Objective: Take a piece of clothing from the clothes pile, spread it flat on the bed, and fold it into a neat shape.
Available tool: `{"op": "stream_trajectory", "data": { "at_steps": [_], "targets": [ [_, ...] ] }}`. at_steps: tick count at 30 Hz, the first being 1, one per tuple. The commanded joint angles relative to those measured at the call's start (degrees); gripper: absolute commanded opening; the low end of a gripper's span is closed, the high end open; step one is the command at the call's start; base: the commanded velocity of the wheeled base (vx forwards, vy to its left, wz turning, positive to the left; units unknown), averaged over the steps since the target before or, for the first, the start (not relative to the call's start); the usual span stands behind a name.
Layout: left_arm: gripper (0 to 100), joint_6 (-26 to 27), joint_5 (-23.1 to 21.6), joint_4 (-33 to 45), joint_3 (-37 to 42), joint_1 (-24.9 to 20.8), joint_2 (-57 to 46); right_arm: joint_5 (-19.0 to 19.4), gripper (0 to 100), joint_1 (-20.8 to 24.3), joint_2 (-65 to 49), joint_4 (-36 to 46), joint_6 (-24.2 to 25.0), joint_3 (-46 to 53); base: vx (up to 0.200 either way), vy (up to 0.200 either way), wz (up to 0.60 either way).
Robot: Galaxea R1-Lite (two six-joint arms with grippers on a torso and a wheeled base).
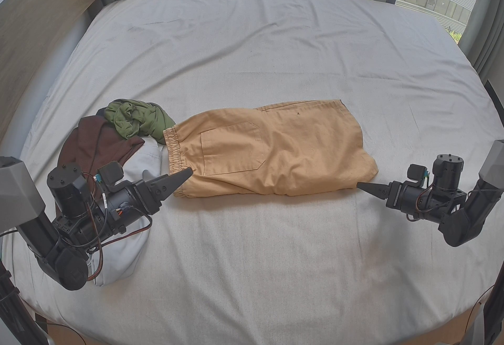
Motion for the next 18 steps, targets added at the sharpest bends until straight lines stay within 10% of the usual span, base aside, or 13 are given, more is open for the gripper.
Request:
{"op": "stream_trajectory", "data": {
  "at_steps": [1,18],
  "targets": [
    [100,0.0,0.0,0.0,0.1,0.2,0.1,0.1,100,0.1,4.2,-0.1,0.3,-1.3,0.0,0.0,0.0],
    [100,0.0,0.1,0.0,0.2,0.1,0.3,-3.6,100,4.4,13.1,-7.1,7.1,-7.8,0.0,0.0,0.0]
  ]
}}
